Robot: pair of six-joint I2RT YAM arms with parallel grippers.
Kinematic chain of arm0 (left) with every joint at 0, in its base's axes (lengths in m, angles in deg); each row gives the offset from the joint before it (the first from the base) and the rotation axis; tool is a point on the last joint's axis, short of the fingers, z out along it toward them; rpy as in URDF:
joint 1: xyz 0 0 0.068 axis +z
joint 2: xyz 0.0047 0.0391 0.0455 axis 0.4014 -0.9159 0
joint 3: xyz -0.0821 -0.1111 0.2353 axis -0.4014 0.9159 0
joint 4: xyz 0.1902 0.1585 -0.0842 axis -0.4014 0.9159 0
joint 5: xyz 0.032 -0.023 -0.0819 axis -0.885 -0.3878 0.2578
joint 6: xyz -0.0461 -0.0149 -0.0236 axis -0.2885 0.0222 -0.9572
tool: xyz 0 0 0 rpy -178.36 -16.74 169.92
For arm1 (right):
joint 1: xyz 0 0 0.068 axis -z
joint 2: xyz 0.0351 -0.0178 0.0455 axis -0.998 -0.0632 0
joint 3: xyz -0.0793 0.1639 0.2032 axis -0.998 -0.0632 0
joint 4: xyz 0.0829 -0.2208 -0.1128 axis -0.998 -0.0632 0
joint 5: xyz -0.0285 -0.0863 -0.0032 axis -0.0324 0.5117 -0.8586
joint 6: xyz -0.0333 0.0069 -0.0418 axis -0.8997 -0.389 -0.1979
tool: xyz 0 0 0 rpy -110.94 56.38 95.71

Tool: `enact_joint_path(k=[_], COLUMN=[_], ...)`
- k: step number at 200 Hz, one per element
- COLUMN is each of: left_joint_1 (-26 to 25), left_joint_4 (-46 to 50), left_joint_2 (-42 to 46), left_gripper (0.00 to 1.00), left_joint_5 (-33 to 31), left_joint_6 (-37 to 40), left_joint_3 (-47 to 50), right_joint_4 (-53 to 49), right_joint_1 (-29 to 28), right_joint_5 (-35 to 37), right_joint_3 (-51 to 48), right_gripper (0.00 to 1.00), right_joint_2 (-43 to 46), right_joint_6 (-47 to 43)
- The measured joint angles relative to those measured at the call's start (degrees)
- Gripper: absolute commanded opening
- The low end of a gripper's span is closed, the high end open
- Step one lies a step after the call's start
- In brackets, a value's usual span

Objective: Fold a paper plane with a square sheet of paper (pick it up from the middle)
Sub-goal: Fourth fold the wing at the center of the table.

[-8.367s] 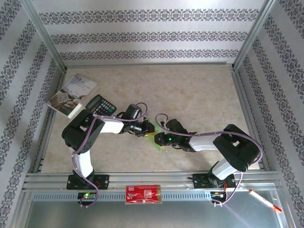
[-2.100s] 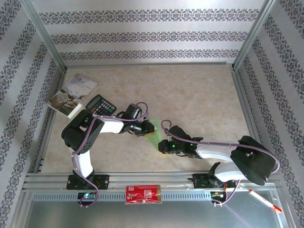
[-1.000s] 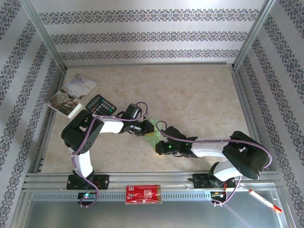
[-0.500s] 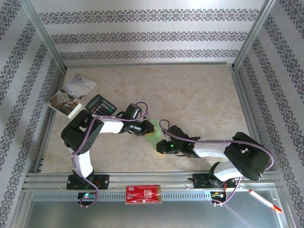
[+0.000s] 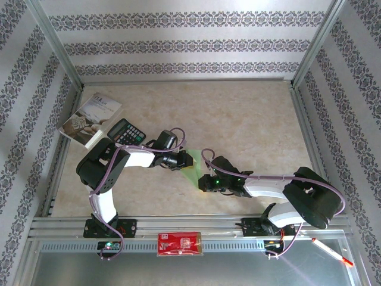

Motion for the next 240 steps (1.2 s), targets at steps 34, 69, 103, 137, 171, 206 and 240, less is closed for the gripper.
enact_joint_path(k=[34,69,103,137,171,206,240], left_joint_1=[-0.1,-0.5,-0.8,-0.9,-0.9,-0.9,-0.9], left_joint_4=[-0.1,-1.1,-1.7,-1.7,-1.7,-1.7,-1.7], left_joint_2=[0.6,1.2,1.5,1.5,1.5,1.5,1.5], left_gripper=[0.20,0.20,0.20,0.20,0.20,0.20,0.19], left_joint_5=[-0.4,-1.2,-2.1,-2.3,-2.3,-2.3,-2.3], left_joint_6=[-0.3,-1.9,-2.7,-3.1,-3.1,-3.1,-3.1], left_joint_3=[0.8,1.8,2.1,2.1,2.1,2.1,2.1], right_joint_4=[-0.9,-3.3,-5.2,-6.9,-7.3,-7.6,-7.6], right_joint_1=[1.2,2.4,2.4,2.4,2.4,2.4,2.4], right_joint_5=[-0.9,-2.3,-3.4,-4.0,-4.1,-4.4,-4.5], right_joint_3=[0.1,1.0,1.5,2.1,3.1,4.4,5.0], right_gripper=[0.08,0.11,0.16,0.19,0.20,0.16,0.11], right_joint_2=[0.0,0.0,0.1,1.2,1.4,1.0,-0.4], right_joint_6=[-2.1,-5.1,-7.0,-7.5,-7.6,-7.8,-8.1])
